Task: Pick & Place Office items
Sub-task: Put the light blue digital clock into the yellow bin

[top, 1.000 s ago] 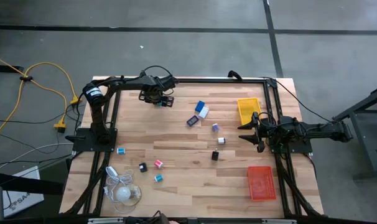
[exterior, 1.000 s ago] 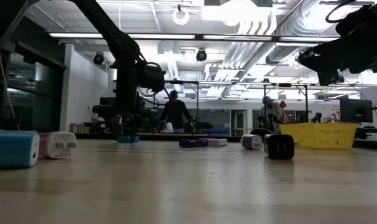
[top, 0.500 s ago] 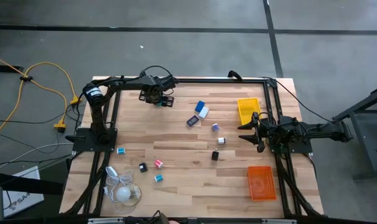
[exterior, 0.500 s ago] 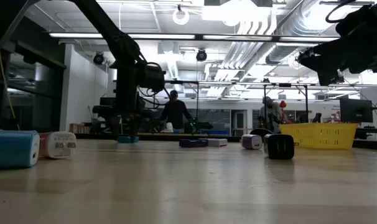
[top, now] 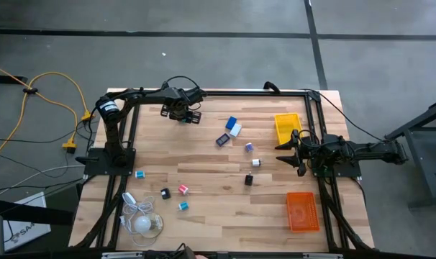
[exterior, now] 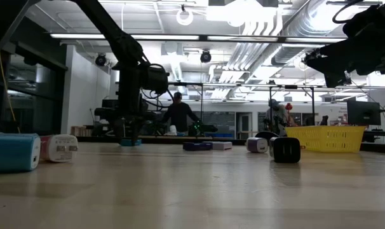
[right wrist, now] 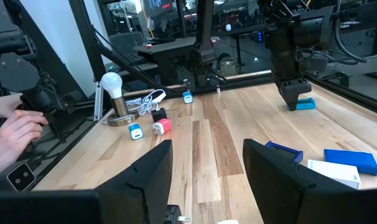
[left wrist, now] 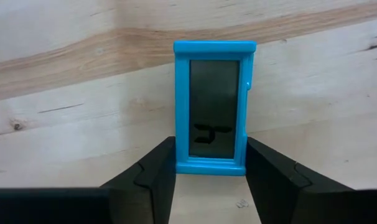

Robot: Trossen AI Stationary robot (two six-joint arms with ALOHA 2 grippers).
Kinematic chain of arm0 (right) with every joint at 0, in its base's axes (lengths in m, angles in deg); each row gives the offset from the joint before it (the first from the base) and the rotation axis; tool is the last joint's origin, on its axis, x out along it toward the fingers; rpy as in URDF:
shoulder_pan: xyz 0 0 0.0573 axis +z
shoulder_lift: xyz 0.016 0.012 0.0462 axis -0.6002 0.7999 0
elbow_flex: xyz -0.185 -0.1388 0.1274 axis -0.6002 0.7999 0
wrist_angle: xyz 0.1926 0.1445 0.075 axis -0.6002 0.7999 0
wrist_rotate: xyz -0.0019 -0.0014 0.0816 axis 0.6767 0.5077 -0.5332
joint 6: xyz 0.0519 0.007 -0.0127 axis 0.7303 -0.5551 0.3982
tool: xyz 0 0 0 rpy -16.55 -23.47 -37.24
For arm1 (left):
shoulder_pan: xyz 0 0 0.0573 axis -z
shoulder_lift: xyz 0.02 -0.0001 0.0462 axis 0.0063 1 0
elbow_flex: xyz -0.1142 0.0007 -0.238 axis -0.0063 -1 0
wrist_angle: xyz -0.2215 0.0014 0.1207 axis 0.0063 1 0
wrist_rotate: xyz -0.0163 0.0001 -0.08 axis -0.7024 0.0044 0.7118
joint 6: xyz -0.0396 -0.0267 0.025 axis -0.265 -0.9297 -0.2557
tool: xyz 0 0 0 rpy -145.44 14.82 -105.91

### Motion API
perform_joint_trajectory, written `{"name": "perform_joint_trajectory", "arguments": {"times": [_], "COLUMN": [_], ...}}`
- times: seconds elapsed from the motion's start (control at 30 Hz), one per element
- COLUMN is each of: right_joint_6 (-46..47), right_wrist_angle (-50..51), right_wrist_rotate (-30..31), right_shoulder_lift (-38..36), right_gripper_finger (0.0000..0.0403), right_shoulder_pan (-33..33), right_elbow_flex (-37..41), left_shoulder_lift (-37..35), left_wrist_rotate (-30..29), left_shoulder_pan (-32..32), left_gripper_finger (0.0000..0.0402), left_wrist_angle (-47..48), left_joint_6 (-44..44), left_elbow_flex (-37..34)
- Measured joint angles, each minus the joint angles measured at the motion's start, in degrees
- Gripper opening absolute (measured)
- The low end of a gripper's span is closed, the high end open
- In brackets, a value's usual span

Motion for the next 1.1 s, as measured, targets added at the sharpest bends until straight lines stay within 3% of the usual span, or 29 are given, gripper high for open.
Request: {"name": "perform_joint_trajectory", "arguments": {"times": [0.33,1.1], "right_joint_6": [0.0,0.0], "right_wrist_angle": [0.0,0.0], "right_wrist_rotate": [0.0,0.0], "right_shoulder_lift": [0.0,0.0], "right_gripper_finger": [0.0183,0.0183], "right_shoulder_pan": [0.0,0.0], "right_elbow_flex": [0.0,0.0], "left_shoulder_lift": [-0.6,-14.2], "left_wrist_rotate": [-0.5,-0.5], "left_shoulder_pan": [0.0,6.2], "left_gripper_finger": [0.0156,0.0158], "left_wrist_angle": [0.0,-5.2], "left_joint_6": [2.5,15.7], "left_elbow_flex": [0.0,0.0]}}
